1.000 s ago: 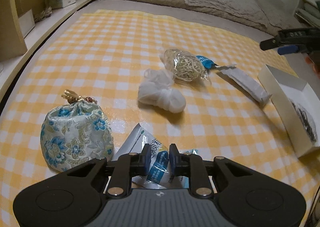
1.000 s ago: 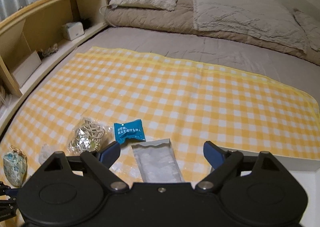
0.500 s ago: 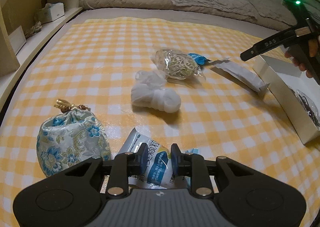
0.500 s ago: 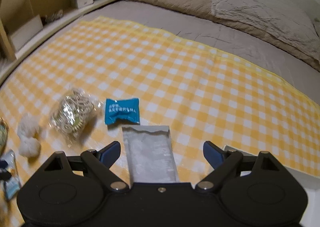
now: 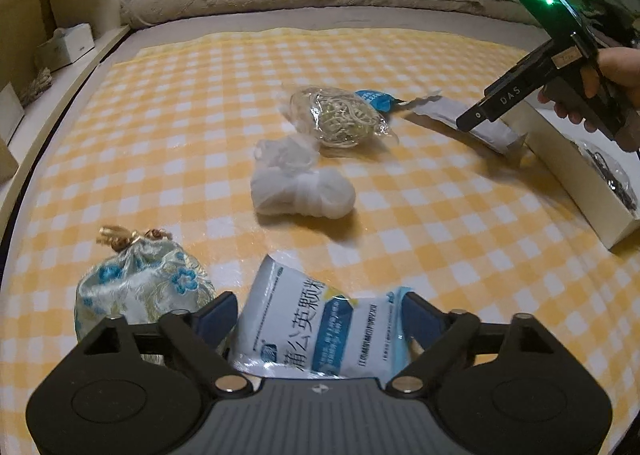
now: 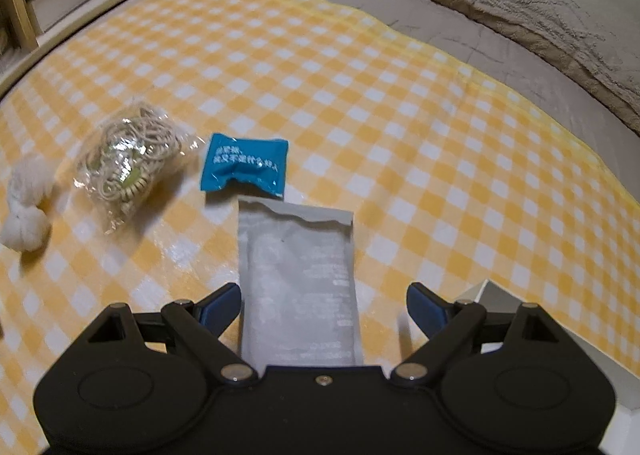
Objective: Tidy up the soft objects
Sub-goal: 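Lift the printed packet with the left tool while the right tool grasps the grey pouch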
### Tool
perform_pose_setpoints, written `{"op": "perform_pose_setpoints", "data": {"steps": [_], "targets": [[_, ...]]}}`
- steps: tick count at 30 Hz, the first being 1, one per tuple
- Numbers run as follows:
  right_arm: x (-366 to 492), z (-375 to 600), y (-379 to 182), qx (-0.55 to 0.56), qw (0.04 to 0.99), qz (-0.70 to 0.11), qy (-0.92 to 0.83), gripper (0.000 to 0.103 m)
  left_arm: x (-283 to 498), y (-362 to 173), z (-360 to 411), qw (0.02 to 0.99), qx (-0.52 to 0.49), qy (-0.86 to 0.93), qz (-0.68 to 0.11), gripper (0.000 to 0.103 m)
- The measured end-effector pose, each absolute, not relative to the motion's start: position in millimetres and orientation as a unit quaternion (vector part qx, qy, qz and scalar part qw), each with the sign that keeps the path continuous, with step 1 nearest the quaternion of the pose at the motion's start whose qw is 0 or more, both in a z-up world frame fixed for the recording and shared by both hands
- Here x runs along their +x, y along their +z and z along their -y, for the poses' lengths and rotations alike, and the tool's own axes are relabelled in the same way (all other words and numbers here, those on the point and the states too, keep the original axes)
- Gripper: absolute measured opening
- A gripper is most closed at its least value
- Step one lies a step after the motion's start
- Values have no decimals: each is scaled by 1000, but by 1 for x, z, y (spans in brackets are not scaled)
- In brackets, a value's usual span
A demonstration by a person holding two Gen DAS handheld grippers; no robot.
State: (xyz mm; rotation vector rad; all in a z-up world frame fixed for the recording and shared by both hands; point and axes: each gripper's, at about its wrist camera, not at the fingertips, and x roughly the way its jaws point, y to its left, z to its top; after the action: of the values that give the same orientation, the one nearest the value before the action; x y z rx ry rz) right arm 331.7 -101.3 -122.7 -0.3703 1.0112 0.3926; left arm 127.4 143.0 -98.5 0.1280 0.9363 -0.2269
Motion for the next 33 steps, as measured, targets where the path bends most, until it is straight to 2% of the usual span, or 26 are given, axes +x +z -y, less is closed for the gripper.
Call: {"op": "perform_pose_setpoints", "data": {"steps": [5, 12, 15, 17, 23, 26, 33], "targets": [[336, 104, -132, -176, 831, -492, 190, 91, 133, -106, -139, 874, 74, -133, -462, 97], [332, 98, -142, -180, 810, -516, 213, 90, 126, -111, -124, 857, 100, -186, -471, 98], [329, 92, -142, -181, 807, -517, 221, 81, 126, -110, -124, 856, 98, -183, -474, 96], [328, 91, -140, -175, 805, -520, 224, 68, 127, -109, -125, 858, 92, -174, -475, 91], [323, 85, -135, -181, 807, -516, 222, 62, 132, -102, -132, 866, 57, -146, -474, 79], [320, 84, -130, -181, 810, -511, 223, 58, 133, -99, -132, 870, 46, -133, -473, 77], [308, 86, -112, -175, 821, -495, 223, 57, 132, -89, -131, 878, 31, -111, -465, 74]]}}
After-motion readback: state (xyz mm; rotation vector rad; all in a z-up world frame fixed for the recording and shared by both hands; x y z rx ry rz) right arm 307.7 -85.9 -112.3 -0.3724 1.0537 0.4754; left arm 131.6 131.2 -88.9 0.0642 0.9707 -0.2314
